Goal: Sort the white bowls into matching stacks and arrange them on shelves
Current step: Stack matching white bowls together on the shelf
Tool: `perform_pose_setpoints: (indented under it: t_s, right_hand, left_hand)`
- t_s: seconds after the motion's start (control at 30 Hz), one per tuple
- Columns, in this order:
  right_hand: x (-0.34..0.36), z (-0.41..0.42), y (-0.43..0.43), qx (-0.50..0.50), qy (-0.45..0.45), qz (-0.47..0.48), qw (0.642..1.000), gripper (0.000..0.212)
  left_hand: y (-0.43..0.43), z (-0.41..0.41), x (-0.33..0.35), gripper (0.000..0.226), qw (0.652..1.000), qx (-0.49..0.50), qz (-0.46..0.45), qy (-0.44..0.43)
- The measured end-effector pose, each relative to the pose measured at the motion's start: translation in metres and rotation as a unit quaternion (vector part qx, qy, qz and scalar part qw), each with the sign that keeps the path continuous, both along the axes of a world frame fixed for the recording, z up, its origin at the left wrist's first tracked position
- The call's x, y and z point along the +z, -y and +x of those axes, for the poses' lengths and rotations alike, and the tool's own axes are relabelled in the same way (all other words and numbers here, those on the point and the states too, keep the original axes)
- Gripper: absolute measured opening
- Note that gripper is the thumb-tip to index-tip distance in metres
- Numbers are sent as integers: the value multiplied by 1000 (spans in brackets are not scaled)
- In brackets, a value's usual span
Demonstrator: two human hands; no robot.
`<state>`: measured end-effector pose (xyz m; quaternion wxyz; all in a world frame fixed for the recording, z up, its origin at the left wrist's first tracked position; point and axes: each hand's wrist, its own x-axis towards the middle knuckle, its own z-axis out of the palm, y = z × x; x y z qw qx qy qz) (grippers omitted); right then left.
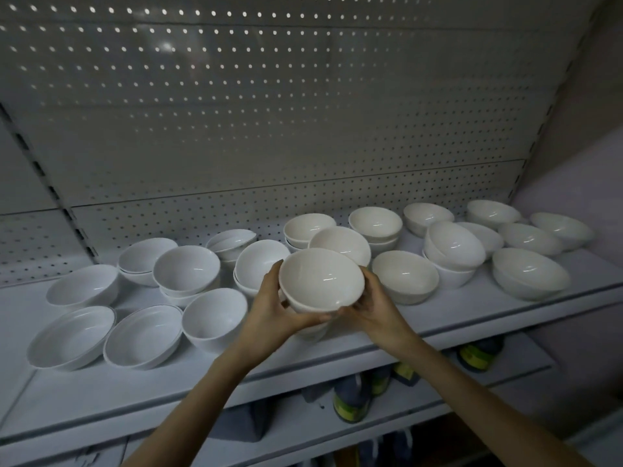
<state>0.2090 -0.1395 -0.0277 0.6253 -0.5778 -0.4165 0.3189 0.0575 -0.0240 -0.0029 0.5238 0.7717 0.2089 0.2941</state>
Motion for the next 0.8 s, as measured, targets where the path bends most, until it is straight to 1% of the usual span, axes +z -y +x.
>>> perform_pose_setpoints:
  t_s: [0.07,0.13,0.2,0.3,0.37,0.47,0.53,0.63,0.73,0.8]
  right_hand:
    - [3,5,5,-9,-1,7,1000,104]
    - [7,9,13,-17,-15,11,1000,109]
    - [11,12,24,-34,-29,16,999,113]
    - [13,12,39,-84,-10,9,996,105]
    - [12,12,50,-114,-10,8,993,105]
    - [8,18,65,-131,-5,6,991,115]
    - [4,27,73,-143,1,-2,990,120]
    - [0,46,79,-159,15,-10,987,126]
    - [1,69,78,-156,14,-6,988,114]
    - [1,85,75,-145,7,1,989,108]
  left_hand:
    - [12,8,3,89,999,-5,-18,28]
    - [21,17,1,91,998,2,-35,48]
    - [28,25,-3,87,997,-6,-46,64]
    - [36,35,-9,90,995,-29,-61,76]
    - [41,38,-12,90,995,-39,-62,72]
    - [51,47,-16,90,993,-59,-69,72]
    - [60,55,-16,90,989,-68,-98,83]
    - [70,71,-18,82,986,-66,-122,95]
    - [74,91,-17,80,986,-55,-120,103]
    - [77,106,-19,84,987,-31,-113,111]
